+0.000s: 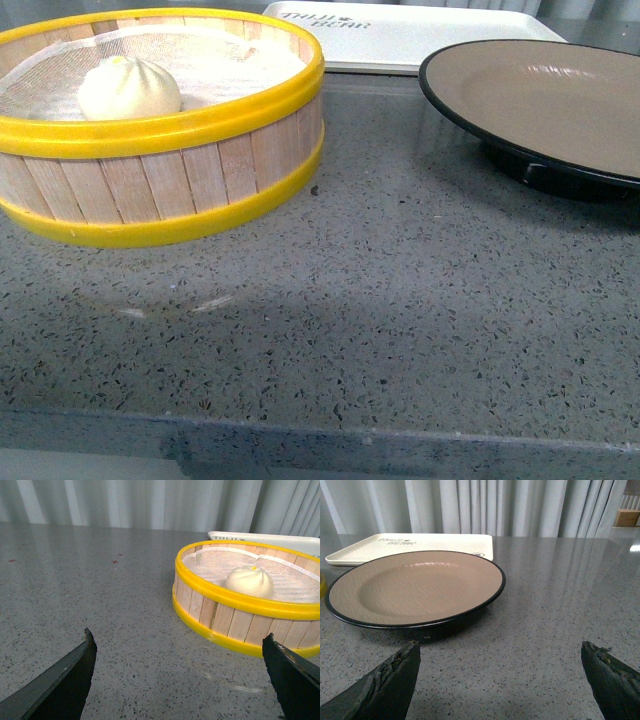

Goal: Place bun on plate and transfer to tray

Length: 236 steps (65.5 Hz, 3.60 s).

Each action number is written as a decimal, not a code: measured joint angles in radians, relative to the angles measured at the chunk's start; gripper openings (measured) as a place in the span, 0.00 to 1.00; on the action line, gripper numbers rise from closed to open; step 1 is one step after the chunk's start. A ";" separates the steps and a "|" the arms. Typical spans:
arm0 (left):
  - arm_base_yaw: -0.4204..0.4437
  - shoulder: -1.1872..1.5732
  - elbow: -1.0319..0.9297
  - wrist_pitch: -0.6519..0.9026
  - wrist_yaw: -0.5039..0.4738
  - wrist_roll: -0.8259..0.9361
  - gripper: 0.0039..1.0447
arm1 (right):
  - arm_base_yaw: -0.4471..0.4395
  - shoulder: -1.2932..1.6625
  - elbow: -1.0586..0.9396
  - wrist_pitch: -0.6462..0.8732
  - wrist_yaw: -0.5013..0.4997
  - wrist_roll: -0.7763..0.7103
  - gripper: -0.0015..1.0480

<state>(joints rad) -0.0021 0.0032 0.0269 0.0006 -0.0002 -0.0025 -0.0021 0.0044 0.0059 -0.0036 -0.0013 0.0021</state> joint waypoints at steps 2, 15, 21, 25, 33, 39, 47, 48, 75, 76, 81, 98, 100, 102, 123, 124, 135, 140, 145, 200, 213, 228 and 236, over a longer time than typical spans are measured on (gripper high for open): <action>0.000 0.000 0.000 0.000 0.000 0.000 0.94 | 0.000 0.000 0.000 0.000 0.000 0.000 0.91; 0.000 0.000 0.000 0.000 0.000 0.000 0.94 | 0.000 0.000 0.000 0.000 0.000 0.000 0.91; 0.000 0.000 0.000 0.000 0.000 0.000 0.94 | 0.000 0.000 0.000 0.000 0.000 0.000 0.91; 0.000 0.000 0.000 0.000 0.000 0.000 0.94 | 0.000 0.000 0.000 0.000 0.000 0.000 0.91; 0.000 0.000 0.000 0.000 0.000 0.000 0.94 | 0.000 0.000 0.000 0.000 0.000 0.000 0.91; 0.000 0.000 0.000 0.000 0.000 0.000 0.94 | 0.000 0.000 0.000 0.000 0.000 0.000 0.91; 0.000 0.000 0.000 0.000 0.000 0.000 0.94 | 0.000 0.000 0.000 0.000 0.000 0.000 0.91; 0.000 0.000 0.000 0.000 0.000 0.000 0.94 | 0.000 0.000 0.000 0.000 0.000 0.000 0.91; -0.070 0.239 0.135 -0.151 -0.249 -0.220 0.94 | 0.000 -0.001 0.000 0.000 0.000 0.000 0.91; -0.071 0.242 0.143 -0.135 -0.255 -0.229 0.94 | 0.000 -0.001 0.000 0.000 0.000 0.000 0.91; -0.079 0.277 0.172 -0.069 -0.265 -0.253 0.94 | 0.000 -0.001 0.000 0.000 0.000 0.000 0.91; -0.165 0.586 0.258 0.179 -0.259 -0.265 0.94 | 0.000 -0.001 0.000 0.000 0.000 0.000 0.91; -0.177 0.634 0.282 0.209 -0.256 -0.261 0.94 | 0.000 -0.001 0.000 0.000 0.000 0.000 0.91; -0.189 0.685 0.310 0.238 -0.256 -0.251 0.94 | 0.000 -0.001 0.000 0.000 0.000 0.000 0.91; -0.270 1.138 0.705 0.230 -0.174 -0.094 0.94 | 0.000 -0.001 0.000 0.000 0.000 0.000 0.91; -0.275 1.174 0.752 0.201 -0.161 -0.069 0.94 | 0.000 -0.001 0.000 0.000 0.000 0.000 0.91; -0.294 1.296 0.917 0.047 -0.103 -0.004 0.94 | 0.000 -0.001 0.000 0.000 0.000 0.000 0.91; -0.310 1.333 0.960 -0.022 -0.083 0.028 0.94 | 0.000 -0.001 0.000 0.000 0.000 0.000 0.91; -0.320 1.355 0.976 -0.079 -0.070 0.048 0.94 | 0.000 -0.001 0.000 0.000 0.000 0.000 0.91; -0.301 1.431 1.015 -0.242 -0.087 0.140 0.94 | 0.000 -0.001 0.000 0.000 0.000 0.000 0.91; -0.312 1.439 1.015 -0.245 -0.101 0.160 0.94 | 0.000 -0.001 0.000 0.000 0.000 0.000 0.91; -0.319 1.443 1.015 -0.246 -0.115 0.183 0.88 | 0.000 -0.001 0.000 0.000 0.000 0.000 0.91; -0.322 1.446 1.015 -0.245 -0.116 0.186 0.71 | 0.000 -0.001 0.000 0.000 0.000 0.000 0.91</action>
<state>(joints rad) -0.3244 1.4494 1.0420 -0.2447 -0.1165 0.1833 -0.0021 0.0036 0.0059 -0.0036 -0.0013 0.0021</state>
